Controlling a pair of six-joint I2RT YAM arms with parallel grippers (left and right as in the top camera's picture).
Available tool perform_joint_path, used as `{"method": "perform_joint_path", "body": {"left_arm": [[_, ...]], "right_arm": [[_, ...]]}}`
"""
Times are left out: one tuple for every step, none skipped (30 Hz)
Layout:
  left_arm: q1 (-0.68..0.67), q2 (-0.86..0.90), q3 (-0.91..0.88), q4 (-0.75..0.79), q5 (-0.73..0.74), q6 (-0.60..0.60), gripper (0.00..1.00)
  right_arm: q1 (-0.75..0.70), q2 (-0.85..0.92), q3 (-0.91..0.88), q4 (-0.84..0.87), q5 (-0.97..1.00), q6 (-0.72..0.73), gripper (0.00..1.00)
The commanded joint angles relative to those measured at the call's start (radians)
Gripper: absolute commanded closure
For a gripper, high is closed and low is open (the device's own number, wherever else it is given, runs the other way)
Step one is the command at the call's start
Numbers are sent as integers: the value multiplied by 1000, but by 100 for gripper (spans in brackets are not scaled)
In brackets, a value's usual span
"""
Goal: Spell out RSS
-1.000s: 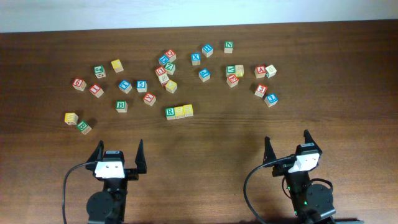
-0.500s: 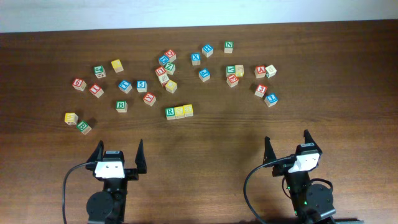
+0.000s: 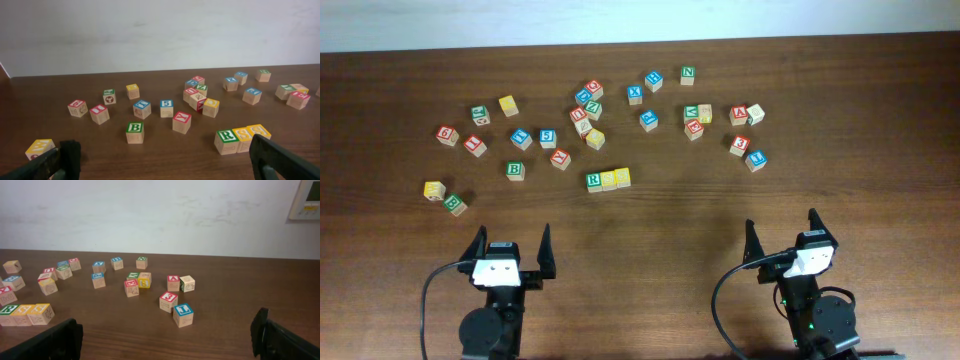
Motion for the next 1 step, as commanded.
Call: {"method": "perform_joint_path", "body": {"left_arm": [[7,-7,-2,-4,-4,-6,1]], "right_arm": [[-6,-3,-9,-4,-5,-6,2]]}}
